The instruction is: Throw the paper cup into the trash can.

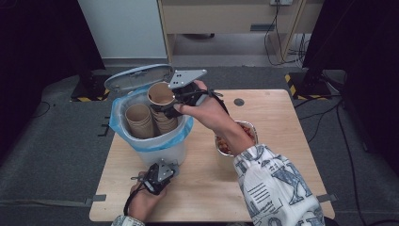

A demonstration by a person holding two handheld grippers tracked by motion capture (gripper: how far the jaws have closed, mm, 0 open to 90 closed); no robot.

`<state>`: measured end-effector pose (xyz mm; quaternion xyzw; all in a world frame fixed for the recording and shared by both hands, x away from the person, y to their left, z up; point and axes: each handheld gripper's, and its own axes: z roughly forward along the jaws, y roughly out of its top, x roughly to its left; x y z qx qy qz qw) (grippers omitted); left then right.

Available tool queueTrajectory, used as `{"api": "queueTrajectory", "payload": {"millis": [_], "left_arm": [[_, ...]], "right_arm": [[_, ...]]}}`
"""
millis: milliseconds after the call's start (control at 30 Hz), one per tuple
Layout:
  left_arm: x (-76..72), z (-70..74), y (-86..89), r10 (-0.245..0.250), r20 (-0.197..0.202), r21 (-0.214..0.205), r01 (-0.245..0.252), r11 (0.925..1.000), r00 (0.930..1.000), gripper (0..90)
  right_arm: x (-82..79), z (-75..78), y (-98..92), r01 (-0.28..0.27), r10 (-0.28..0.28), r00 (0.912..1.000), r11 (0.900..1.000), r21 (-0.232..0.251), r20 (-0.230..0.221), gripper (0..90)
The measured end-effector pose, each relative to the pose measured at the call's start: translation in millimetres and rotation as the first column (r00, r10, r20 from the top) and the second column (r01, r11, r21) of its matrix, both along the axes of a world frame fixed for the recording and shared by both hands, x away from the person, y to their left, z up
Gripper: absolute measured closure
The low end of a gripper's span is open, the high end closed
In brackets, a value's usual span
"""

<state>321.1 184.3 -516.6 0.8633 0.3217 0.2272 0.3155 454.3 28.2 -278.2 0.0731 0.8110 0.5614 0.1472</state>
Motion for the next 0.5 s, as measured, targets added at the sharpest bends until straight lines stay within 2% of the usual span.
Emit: {"api": "queueTrajectory", "payload": {"millis": [500], "left_arm": [[0.0, 0.1, -0.2, 0.001, 0.000, 0.001, -0.001, 1.0000, 1.0000, 89.7]], "right_arm": [[0.6, -4.9, 3.7, 0.003, -0.003, 0.9999, 0.9999, -0.010, -0.014, 27.4]]}}
